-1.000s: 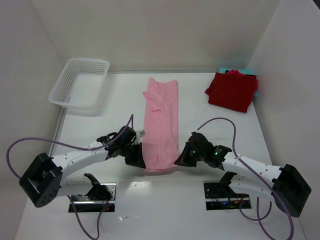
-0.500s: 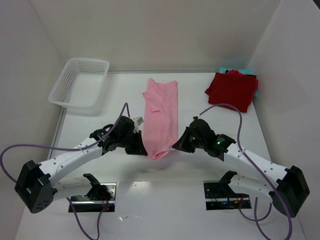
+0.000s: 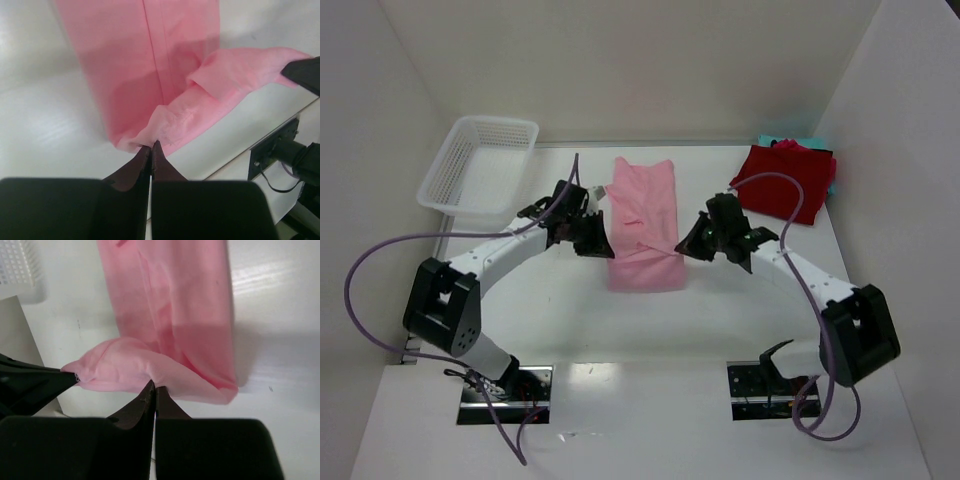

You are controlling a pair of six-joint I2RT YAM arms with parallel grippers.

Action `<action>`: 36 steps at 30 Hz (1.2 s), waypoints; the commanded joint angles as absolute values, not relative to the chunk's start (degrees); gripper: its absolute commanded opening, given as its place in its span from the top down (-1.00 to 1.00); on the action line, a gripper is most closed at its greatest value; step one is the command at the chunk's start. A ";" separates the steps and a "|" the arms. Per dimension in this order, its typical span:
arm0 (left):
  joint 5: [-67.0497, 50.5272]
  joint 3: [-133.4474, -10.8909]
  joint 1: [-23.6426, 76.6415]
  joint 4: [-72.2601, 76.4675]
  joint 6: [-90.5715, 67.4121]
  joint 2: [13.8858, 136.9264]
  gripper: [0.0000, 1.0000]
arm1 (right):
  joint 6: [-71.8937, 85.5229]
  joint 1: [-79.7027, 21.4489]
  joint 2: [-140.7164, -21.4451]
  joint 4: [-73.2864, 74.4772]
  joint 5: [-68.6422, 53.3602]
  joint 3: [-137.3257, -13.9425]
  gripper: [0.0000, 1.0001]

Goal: Fold and stack the t-shirts
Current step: Fold the folded rectangular tshirt in 1/3 of the way

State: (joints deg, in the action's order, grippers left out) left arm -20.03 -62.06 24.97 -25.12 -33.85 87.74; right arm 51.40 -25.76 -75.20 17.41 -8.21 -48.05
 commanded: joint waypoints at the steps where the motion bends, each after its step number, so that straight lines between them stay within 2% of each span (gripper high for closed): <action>1: -24.95 -66.96 23.21 -23.64 -28.66 92.36 1.00 | 46.50 -25.49 -80.67 12.13 -9.40 -54.92 1.00; 9: -28.04 -74.35 22.07 -22.50 -26.20 102.47 1.00 | 43.33 -23.12 -91.92 10.37 -11.68 -62.48 1.00; 19: -28.04 -81.38 18.29 -22.50 -24.96 109.77 0.99 | 41.04 -18.38 -97.55 10.37 -12.74 -66.45 1.00; 36: -27.43 -89.38 16.62 -23.03 -23.38 118.04 0.86 | 38.76 -18.37 -106.52 8.70 -14.59 -73.38 1.00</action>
